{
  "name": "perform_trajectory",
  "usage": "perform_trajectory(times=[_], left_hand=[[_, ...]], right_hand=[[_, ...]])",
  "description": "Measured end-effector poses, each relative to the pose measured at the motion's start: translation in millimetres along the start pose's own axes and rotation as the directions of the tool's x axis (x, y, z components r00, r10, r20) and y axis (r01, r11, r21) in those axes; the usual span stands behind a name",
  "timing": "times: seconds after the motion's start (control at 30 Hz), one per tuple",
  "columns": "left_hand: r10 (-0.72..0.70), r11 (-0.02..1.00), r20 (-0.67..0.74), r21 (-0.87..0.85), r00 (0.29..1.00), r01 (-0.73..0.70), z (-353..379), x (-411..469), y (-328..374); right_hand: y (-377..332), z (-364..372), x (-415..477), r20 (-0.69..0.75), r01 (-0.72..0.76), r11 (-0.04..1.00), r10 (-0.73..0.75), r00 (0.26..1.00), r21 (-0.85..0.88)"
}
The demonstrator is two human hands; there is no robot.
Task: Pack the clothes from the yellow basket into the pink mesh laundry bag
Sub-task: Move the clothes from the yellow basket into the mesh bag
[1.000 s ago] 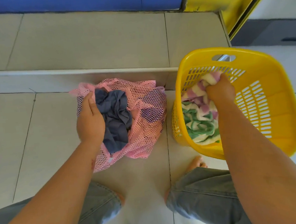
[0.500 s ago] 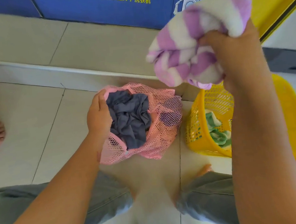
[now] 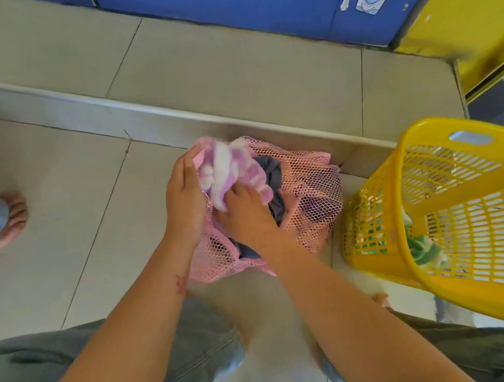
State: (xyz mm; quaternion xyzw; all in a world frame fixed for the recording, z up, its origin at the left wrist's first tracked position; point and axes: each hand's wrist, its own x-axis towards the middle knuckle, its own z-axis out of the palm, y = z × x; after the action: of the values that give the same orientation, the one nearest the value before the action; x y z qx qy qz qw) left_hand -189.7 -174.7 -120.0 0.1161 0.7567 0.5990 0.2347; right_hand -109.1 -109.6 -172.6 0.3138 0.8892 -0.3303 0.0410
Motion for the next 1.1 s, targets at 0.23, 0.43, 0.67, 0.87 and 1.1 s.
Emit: perform_trajectory(times=[0.23,0.43,0.67,0.87,1.1], left_hand=[[0.054,0.974,0.139,0.21,0.989,-0.082,10.0,-9.4,-1.5],[0.007,0.876,0.216,0.469,0.976,-0.11,3.5,-17.6,-4.3],[0.015,0.846,0.21,0.518,0.978,-0.124,17.2,-18.6,-7.0],[0.008,0.798,0.156,0.594,0.988,-0.1,30.1,-24.6,-9.6],[0.019,0.769,0.144,0.631,0.989,-0.106,44.2,-31.0,-10.9]], right_hand=[[22.4,17.6,12.8,0.249,0.153,0.798,-0.004,0.969,-0.583],[4.9,2.4,30.0,0.253,0.123,0.851,0.012,0.967,-0.511],[18.5,-68.5,-22.6,0.233,0.033,0.998,-0.021,0.972,-0.048],[46.1,-172.9,-58.4,-0.19,-0.098,0.95,0.16,0.969,0.296],[131.0,-217.8,-100.9,-0.297,-0.396,0.84,0.512,0.806,0.371]])
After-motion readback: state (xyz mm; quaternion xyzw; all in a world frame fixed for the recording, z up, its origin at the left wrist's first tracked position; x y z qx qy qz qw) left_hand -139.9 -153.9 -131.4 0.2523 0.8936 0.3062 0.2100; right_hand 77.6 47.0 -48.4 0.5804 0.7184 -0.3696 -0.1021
